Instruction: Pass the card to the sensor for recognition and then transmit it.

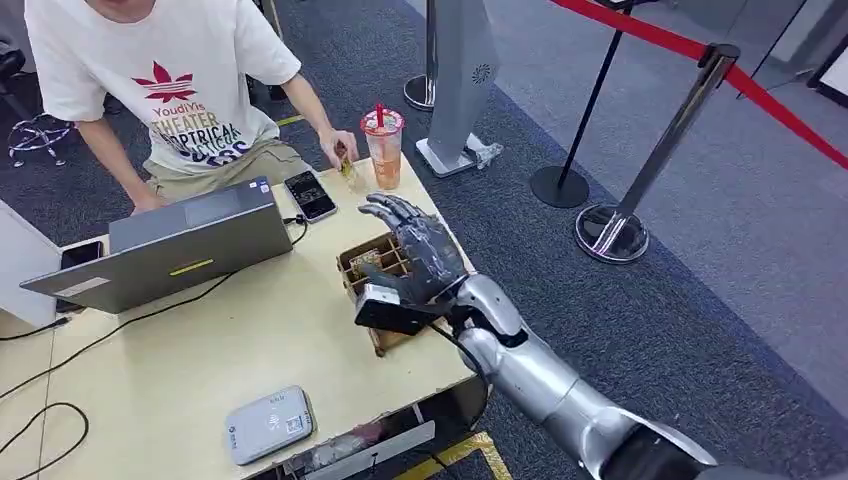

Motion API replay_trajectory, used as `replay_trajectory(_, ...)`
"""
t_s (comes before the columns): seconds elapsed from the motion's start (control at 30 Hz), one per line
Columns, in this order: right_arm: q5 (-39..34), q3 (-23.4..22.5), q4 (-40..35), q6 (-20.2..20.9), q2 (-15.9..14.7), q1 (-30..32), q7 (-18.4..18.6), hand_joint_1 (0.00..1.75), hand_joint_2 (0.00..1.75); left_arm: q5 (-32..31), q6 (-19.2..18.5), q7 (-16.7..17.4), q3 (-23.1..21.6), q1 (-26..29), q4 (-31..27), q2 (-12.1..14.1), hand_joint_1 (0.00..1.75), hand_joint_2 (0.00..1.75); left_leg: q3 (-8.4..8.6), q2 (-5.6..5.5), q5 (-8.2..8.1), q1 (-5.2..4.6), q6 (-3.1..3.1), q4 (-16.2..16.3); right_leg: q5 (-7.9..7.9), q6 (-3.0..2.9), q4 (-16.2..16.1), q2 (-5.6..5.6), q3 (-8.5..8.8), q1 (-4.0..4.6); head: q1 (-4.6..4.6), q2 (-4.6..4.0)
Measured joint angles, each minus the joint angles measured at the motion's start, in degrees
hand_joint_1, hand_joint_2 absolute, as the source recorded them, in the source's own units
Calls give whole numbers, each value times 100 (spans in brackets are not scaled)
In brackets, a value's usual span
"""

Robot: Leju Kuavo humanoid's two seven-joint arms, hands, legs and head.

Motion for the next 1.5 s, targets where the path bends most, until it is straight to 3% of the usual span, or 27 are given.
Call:
replay_trajectory(0.27,301,-114,-203,6,-168,411,79,66,175,-15,4,20,0,-1,0,2,0,175,-1,2,-1,0,1,0,-1,0,0,0,0,0,0,0)
replay_trajectory(0.3,364,-116,-210,13,-186,436,100,80,175,-13,4,22,0,0,0,4,0,175,-2,2,-1,0,1,0,-1,0,0,1,0,0,2,0)
replay_trajectory(0.5,695,-114,-214,125,-262,473,216,59,175,20,26,28,0,0,0,6,0,175,-2,1,0,0,1,0,0,0,0,1,0,0,0,0)
replay_trajectory(0.53,730,-114,-214,138,-273,473,249,66,175,20,28,28,0,0,0,7,0,175,-1,1,0,0,1,0,0,0,0,1,0,0,0,0)
replay_trajectory(0.63,842,-114,-212,175,-334,481,317,59,175,11,26,17,0,0,0,9,0,175,-1,1,0,0,1,0,0,0,0,1,0,0,0,0)
replay_trajectory(0.77,1071,-114,-212,175,-396,559,431,68,175,-15,13,17,0,1,0,9,0,175,-3,1,-1,0,1,0,0,0,0,0,0,0,0,0)
replay_trajectory(0.87,1254,-114,-197,216,-398,580,511,47,175,-13,11,22,0,-1,0,9,0,175,-3,1,-1,0,1,0,0,0,0,1,-1,0,0,0)
replay_trajectory(1.03,1497,-111,-100,341,-398,536,619,72,175,37,20,72,2,-1,0,9,0,175,-5,1,-1,0,1,0,0,1,0,0,-1,0,0,0)
replay_trajectory(1.23,1569,-105,63,400,-406,406,656,70,175,70,44,72,24,0,0,9,0,175,-5,1,0,0,1,0,0,1,0,0,0,0,0,0)
replay_trajectory(1.33,1565,-105,157,400,-441,351,658,86,175,70,48,72,37,0,0,9,0,175,-5,1,0,-1,1,0,0,1,0,0,0,0,0,0)
replay_trajectory(1.37,1565,-105,175,400,-457,345,658,99,175,68,48,72,37,1,0,9,0,175,-5,1,0,-1,1,0,0,1,0,-1,0,0,0,0)
replay_trajectory(1.4,1565,-107,193,400,-468,342,658,99,175,68,48,72,37,2,0,9,0,175,-5,0,-1,-1,1,0,0,1,0,-1,0,0,2,0)
replay_trajectory(1.43,1565,-105,208,400,-474,341,658,112,175,70,48,72,39,2,0,9,0,175,-6,0,-1,-1,1,0,0,1,0,0,-1,0,0,0)
replay_trajectory(1.5,1567,-107,243,402,-487,339,660,110,175,70,48,72,39,1,0,9,0,175,-6,0,-1,-1,2,0,0,1,0,-1,-1,0,0,0)
